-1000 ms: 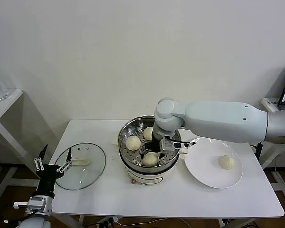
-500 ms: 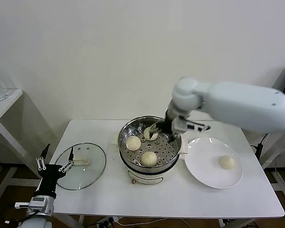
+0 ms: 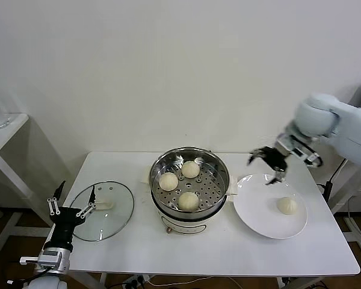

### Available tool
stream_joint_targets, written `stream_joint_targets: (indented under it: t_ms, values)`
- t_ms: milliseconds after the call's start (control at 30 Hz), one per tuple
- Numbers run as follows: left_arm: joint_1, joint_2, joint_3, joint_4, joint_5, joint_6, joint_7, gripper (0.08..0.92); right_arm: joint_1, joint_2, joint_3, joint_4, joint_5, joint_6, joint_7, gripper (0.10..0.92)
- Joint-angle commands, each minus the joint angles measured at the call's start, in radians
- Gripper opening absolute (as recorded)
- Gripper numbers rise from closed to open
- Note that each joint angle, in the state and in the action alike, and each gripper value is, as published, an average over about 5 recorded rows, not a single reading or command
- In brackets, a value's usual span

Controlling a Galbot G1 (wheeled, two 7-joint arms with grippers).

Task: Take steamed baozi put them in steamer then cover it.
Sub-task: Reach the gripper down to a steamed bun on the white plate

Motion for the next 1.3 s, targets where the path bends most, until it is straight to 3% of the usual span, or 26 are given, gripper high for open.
stream_joint_targets:
  t_ms: [33, 600, 1300]
  values:
    - [0.002, 0.000, 0.016, 0.003, 0.013, -0.002, -0.001, 0.823, -0.489, -0.142, 0.407, -0.201, -0.204, -0.149, -0.022, 0.823]
    - [-0.001, -0.006, 0.010, 0.015, 0.020, -0.006, -0.004, 0.823, -0.701, 0.051, 0.609, -0.366, -0.319, -0.172, 0.087, 0.823]
    - [-0.004, -0.005, 0.010, 0.031, 0.024, -0.010, -0.003, 0.823, -0.745, 0.115, 0.658, -0.434, -0.340, -0.159, 0.133, 0.823]
